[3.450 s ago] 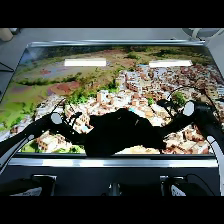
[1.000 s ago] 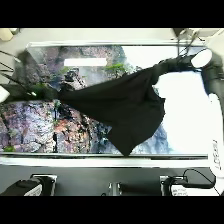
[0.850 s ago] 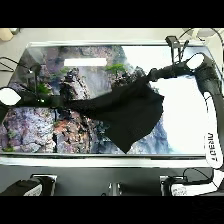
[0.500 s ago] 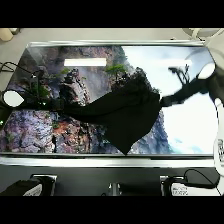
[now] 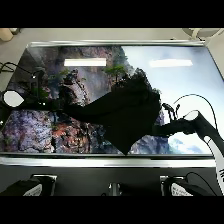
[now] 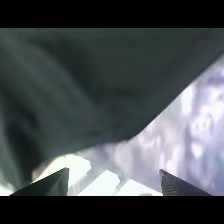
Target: Fold the shirts.
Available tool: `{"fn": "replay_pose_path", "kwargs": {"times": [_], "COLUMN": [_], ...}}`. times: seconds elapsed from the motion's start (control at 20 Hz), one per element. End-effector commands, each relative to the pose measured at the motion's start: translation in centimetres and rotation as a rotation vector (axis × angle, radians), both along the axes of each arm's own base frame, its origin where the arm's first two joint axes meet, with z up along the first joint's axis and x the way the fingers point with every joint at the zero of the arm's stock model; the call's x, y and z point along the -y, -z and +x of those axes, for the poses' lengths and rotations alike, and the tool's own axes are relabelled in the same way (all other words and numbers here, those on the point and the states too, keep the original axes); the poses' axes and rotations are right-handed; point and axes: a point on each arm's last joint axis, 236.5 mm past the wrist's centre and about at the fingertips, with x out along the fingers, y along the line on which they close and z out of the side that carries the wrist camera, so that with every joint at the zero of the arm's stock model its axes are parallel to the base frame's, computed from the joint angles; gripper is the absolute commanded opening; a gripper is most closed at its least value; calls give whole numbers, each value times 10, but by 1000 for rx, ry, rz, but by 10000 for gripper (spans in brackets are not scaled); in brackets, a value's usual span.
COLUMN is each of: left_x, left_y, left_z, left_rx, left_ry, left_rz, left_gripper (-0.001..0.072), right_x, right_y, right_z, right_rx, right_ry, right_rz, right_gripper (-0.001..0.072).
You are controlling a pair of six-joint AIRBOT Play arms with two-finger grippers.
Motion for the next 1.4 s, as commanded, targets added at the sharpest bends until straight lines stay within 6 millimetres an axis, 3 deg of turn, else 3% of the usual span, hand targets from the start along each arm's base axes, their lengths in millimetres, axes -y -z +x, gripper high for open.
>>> {"fn": "replay_pose_path", "kwargs": {"times": [0.0,0.15,0.2,0.3,0.4,0.45,0.5,0.55,0.6,0.7,0.75,0.8,0.85,0.9,0.95,1.0,1.1,1.35], "left_x": [0,0,0,0,0,1,1,1,-5,-27,-43,-62,-79,-90,-95,-96,-94,-95], "left_y": [0,0,0,0,-10,-27,-58,-98,-153,-286,-352,-418,-470,-503,-523,-532,-533,-520], "left_z": [0,0,0,0,4,9,16,21,26,12,-8,-40,-78,-111,-141,-161,-180,-167], "left_rx": [0,0,0,1,25,74,167,280,424,750,910,1074,1213,1305,1368,1397,1405,1348], "left_ry": [-1,-1,-2,-2,0,12,49,75,59,-24,-94,-174,-251,-311,-354,-375,-378,-374], "left_rz": [-2,-1,-1,-1,-3,-1,13,28,39,48,43,42,42,34,3,-26,-34,-16], "left_gripper": [22,22,22,22,22,22,22,22,21,22,22,22,22,22,22,22,22,22], "right_x": [-16,-25,-22,-20,-25,-23,-15,1,21,64,80,89,90,89,88,87,88,88], "right_y": [7,8,7,3,-22,-46,-76,-120,-175,-335,-424,-512,-584,-630,-658,-673,-671,-633], "right_z": [14,42,49,54,67,76,86,100,115,125,109,74,27,-17,-54,-82,-101,-69], "right_rx": [58,152,165,184,297,375,449,551,670,1003,1193,1397,1583,1712,1796,1844,1840,1677], "right_ry": [92,164,199,192,23,-94,-187,-255,-279,-182,-89,12,96,169,233,279,289,216], "right_rz": [27,-17,-26,-33,-50,-87,-154,-261,-382,-646,-744,-811,-836,-824,-790,-758,-747,-748], "right_gripper": [606,519,436,18,16,16,15,15,15,16,16,16,16,16,15,16,16,16]}}
